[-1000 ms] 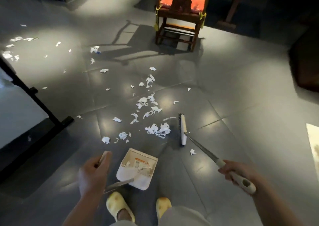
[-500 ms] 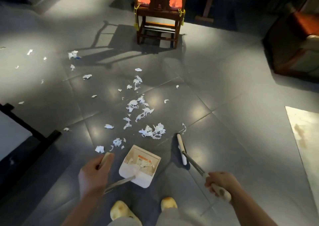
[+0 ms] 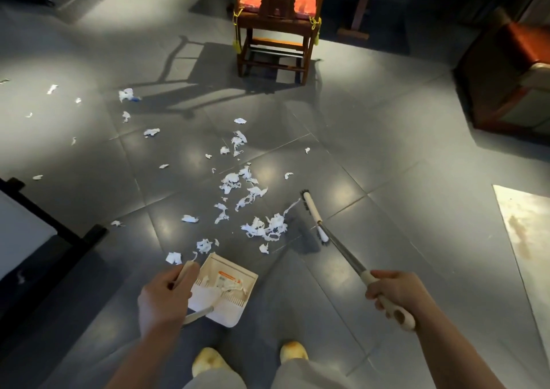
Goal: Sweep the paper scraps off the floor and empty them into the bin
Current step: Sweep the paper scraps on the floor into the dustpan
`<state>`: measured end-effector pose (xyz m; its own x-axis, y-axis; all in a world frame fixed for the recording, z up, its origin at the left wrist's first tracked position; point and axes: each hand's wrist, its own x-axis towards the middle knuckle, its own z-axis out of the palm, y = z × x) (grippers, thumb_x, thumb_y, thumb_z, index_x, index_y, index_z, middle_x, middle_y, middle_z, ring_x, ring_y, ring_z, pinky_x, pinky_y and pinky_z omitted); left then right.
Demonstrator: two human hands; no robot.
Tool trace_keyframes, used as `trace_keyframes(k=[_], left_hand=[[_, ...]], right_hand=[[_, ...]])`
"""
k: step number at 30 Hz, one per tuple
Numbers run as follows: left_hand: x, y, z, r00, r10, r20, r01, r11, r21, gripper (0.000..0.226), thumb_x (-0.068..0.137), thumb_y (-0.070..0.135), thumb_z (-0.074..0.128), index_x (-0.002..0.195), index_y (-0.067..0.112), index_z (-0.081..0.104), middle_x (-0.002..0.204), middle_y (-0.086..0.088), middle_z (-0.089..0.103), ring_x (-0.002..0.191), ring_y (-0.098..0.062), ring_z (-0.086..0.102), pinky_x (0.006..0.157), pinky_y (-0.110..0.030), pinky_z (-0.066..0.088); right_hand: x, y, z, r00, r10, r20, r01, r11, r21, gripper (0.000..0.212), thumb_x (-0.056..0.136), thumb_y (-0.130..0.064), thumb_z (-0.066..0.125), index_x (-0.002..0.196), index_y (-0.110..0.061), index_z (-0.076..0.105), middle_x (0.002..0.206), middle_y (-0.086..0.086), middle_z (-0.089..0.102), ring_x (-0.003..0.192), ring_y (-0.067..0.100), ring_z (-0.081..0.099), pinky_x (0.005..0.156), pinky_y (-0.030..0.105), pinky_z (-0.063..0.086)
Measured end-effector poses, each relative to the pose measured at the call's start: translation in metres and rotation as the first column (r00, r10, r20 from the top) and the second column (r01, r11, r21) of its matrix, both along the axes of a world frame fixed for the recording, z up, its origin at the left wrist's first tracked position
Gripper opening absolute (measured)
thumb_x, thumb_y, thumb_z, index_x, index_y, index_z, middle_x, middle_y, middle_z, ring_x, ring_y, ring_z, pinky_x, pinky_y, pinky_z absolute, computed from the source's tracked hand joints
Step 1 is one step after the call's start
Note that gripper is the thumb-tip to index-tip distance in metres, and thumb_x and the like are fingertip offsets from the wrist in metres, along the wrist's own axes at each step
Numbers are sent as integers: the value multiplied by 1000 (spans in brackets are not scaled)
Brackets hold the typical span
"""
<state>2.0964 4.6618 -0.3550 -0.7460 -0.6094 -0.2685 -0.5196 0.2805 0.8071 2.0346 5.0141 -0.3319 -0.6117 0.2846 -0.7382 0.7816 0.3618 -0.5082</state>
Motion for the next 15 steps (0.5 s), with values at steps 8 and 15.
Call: trace_keyframes(k=[8, 15], left_hand=[[14, -21, -8, 995, 97, 0, -97, 995, 7, 42, 87, 42, 65, 61, 8, 59, 61, -13, 54, 60, -21, 49, 59, -40, 45], [19, -35, -15, 967, 256, 9, -256, 967, -20, 49, 84, 48, 62, 68, 1, 60, 69, -23, 58, 56, -24, 48, 62, -50, 52]], right_hand=[[-7, -23, -36, 977, 114, 178, -130, 989, 77, 18, 59, 11, 70, 76, 17, 70, 50, 17, 60, 39, 23, 54, 43, 25, 45], [3, -12, -20, 976, 83, 204, -72, 996, -57, 30, 67, 5, 71, 97, 3, 71, 54, 14, 62, 35, 16, 52, 34, 17, 35]])
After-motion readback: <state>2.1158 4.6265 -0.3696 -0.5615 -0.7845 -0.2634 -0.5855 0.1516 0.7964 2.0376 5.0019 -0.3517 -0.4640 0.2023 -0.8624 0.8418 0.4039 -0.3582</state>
